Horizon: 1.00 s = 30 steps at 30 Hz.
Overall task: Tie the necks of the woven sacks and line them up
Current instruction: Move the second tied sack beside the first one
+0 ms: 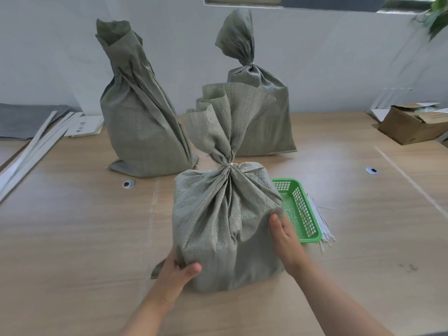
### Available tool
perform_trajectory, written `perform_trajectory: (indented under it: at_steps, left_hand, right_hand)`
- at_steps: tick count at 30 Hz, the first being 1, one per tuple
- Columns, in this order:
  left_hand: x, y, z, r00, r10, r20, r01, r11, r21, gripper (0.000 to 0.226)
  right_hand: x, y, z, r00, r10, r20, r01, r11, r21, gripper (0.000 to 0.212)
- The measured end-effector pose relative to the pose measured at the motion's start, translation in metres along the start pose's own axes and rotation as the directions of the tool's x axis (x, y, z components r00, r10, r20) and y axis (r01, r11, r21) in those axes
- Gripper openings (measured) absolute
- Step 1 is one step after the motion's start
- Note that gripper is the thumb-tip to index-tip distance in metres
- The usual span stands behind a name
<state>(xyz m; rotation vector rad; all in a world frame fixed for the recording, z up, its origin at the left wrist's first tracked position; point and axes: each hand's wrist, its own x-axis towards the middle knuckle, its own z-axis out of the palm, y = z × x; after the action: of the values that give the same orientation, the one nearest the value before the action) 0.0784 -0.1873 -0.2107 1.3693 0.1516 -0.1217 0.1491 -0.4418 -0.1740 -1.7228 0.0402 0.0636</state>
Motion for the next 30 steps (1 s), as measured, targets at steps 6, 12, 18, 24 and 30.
perform_trajectory:
  at_steps: [6, 12, 18, 24, 30]
  left_hand:
    - [0.000, 0.015, 0.007, 0.966, 0.125, -0.225, -0.090, 0.983, 0.160, 0.101]
    - [-0.013, 0.051, 0.051, 0.863, 0.308, -0.401, -0.247, 0.949, 0.197, 0.095]
    - [-0.019, 0.084, 0.121, 0.793, 0.403, -0.457, -0.337, 0.915, 0.222, 0.089]
    - [-0.009, 0.100, 0.191, 0.814, 0.400, -0.421, -0.349, 0.917, 0.196, 0.068]
    - [0.022, 0.118, 0.250, 0.857, 0.381, -0.347, -0.343, 0.924, 0.168, 0.045]
  right_hand:
    - [-0.002, -0.014, 0.000, 0.992, -0.085, 0.090, 0.080, 0.995, 0.059, 0.052]
    - [0.006, -0.037, -0.030, 0.964, -0.224, 0.144, 0.217, 0.974, 0.064, 0.059]
    - [0.012, -0.059, -0.086, 0.945, -0.293, 0.144, 0.276, 0.953, 0.124, 0.047]
    - [0.024, -0.079, -0.154, 0.942, -0.312, 0.124, 0.295, 0.945, 0.138, 0.041]
    - [0.039, -0.091, -0.215, 0.946, -0.319, 0.050, 0.310, 0.940, 0.143, 0.037]
